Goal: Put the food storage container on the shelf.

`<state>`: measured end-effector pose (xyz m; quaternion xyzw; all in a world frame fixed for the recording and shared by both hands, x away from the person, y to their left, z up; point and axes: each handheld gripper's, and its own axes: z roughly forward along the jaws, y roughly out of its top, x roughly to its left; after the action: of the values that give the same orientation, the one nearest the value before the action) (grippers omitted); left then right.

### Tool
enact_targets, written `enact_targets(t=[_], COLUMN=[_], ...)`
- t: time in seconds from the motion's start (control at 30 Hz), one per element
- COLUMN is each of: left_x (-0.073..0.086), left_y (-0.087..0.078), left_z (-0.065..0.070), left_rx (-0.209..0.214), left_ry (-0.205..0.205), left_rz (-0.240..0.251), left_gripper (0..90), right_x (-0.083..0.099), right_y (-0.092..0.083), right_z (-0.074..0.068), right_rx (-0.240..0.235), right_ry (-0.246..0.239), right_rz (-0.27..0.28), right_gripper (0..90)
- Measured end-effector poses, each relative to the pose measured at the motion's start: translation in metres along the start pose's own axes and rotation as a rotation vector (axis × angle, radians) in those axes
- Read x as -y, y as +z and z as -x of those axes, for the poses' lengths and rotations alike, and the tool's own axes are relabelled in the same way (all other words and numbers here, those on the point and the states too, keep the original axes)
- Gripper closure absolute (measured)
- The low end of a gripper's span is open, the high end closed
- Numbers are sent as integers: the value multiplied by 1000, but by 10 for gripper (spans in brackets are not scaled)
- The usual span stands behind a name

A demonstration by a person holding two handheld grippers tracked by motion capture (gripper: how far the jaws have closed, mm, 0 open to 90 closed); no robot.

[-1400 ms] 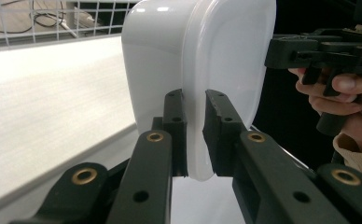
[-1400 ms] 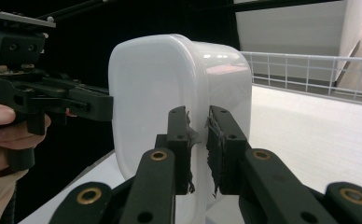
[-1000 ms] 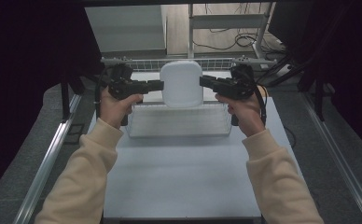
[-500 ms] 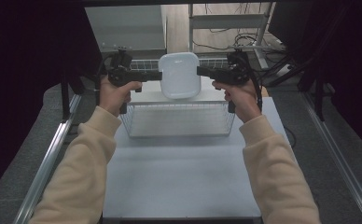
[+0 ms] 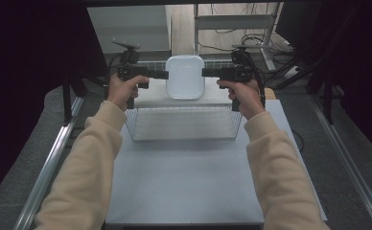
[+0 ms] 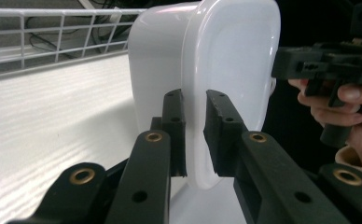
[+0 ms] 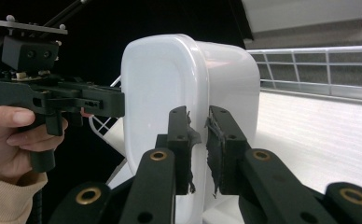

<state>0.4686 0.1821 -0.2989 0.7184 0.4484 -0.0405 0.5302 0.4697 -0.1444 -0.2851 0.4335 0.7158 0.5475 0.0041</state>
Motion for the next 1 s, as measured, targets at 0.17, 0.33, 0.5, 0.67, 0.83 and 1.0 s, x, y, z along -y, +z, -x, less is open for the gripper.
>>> enact_targets(t=[0.17, 0.33, 0.5, 0.67, 0.83, 1.0], left_x=[-10, -14, -15, -14, -13, -11], left_y=[8, 15, 21, 26, 27, 26], left_z=[-15, -28, -39, -45, -45, -38], left_rx=[33, 65, 92, 78, 82, 61], left_ry=[-97, -177, -265, -297, -297, -257], left_rz=[1, -5, 8, 3, 3, 10], left_gripper=[776, 760, 747, 717, 700, 570], right_x=[-9, -14, -15, -12, -11, -11], right_y=[10, 19, 29, 37, 39, 38], right_z=[7, 15, 25, 34, 37, 32], right_rx=[18, 39, 46, 25, 13, 18], right_ry=[42, 86, 162, 236, 239, 200], right_rz=[-25, -52, -72, -93, -93, -69], right_gripper=[764, 726, 683, 631, 609, 430])
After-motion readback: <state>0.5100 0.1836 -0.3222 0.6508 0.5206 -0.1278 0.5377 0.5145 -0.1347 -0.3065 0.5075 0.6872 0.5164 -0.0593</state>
